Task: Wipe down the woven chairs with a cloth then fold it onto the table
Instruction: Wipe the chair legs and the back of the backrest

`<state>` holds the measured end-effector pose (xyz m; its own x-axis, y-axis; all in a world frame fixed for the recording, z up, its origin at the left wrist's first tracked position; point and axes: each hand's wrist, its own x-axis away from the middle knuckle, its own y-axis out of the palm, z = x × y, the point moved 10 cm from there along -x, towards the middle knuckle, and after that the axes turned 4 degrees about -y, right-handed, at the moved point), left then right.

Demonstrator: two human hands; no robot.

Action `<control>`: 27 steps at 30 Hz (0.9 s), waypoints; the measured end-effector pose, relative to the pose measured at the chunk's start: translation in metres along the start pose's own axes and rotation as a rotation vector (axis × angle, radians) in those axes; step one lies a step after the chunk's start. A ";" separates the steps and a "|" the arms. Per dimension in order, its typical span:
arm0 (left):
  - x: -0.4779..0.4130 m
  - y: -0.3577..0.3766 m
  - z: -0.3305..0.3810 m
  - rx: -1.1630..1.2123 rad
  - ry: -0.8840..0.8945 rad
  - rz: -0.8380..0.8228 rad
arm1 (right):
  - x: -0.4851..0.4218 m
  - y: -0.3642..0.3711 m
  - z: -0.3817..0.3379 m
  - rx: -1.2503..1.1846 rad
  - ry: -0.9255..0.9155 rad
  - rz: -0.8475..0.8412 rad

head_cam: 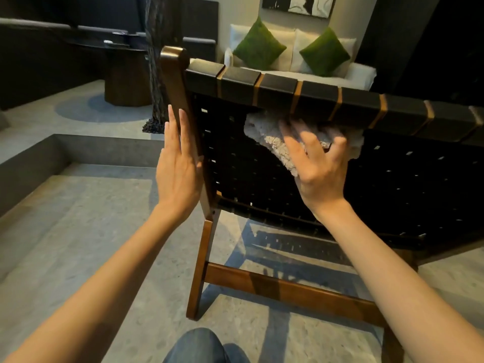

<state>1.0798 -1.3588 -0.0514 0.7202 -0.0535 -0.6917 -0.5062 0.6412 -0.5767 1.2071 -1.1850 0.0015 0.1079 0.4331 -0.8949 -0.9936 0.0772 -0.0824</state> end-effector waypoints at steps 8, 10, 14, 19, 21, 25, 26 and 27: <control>0.001 0.010 -0.002 0.111 -0.012 0.054 | 0.057 0.071 -0.014 -0.190 0.081 -0.622; 0.002 0.014 -0.003 0.164 0.004 0.042 | 0.080 0.086 -0.016 -0.236 0.123 -0.666; 0.003 0.016 -0.003 0.231 -0.004 0.022 | 0.122 0.109 -0.037 -0.179 0.054 -0.728; 0.004 0.017 -0.002 0.330 0.006 -0.002 | 0.227 0.150 -0.052 -0.270 0.147 -1.244; 0.005 0.018 -0.004 0.350 0.002 -0.022 | 0.253 0.154 -0.081 -0.440 0.076 -1.378; 0.006 0.017 -0.005 0.363 -0.018 -0.043 | 0.231 0.149 -0.079 -0.475 0.202 -1.449; 0.007 0.016 -0.003 0.371 -0.027 -0.042 | 0.227 0.148 -0.077 -0.494 0.190 -1.488; 0.008 0.016 -0.003 0.382 -0.031 -0.042 | 0.221 0.145 -0.075 -0.530 0.180 -1.514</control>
<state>1.0761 -1.3512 -0.0668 0.7533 -0.0661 -0.6543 -0.2671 0.8785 -0.3962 1.0845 -1.1453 -0.2413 0.9836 0.1427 0.1106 0.1125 -0.0056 -0.9936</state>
